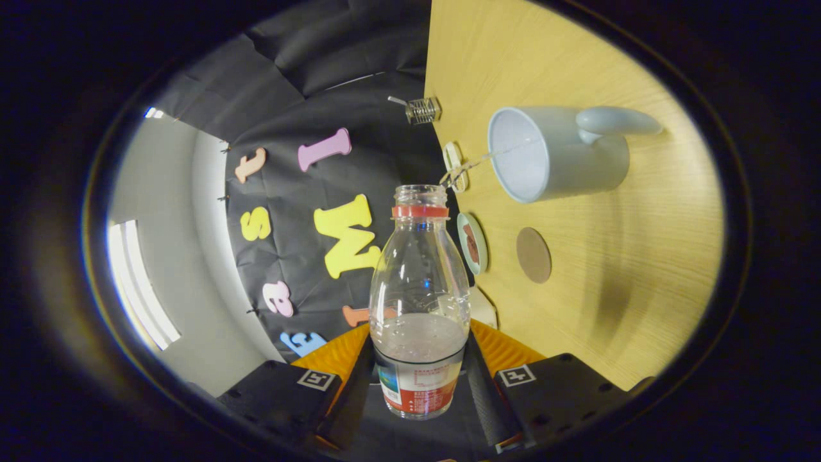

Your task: Take the bottle from table, then pour the juice into the cup, finally place the bottle on the coaster

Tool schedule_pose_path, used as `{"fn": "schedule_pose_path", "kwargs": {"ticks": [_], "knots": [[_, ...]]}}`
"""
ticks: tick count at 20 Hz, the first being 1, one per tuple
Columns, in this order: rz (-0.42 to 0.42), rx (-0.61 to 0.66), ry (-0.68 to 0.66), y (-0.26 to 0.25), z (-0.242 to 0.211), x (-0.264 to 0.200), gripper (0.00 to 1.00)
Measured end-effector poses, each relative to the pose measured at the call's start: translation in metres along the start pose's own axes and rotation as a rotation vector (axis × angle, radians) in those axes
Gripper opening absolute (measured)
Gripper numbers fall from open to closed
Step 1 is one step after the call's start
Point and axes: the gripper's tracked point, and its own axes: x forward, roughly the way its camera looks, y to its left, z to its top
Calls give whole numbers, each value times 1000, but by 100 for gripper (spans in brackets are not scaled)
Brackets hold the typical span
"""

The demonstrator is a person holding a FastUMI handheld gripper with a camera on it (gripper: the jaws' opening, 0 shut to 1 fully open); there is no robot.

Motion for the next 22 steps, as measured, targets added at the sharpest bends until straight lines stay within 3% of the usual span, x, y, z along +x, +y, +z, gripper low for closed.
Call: {"fn": "schedule_pose_path", "kwargs": {"ticks": [22], "knots": [[20, 85, 1, 18, -2, 2, 77]]}}
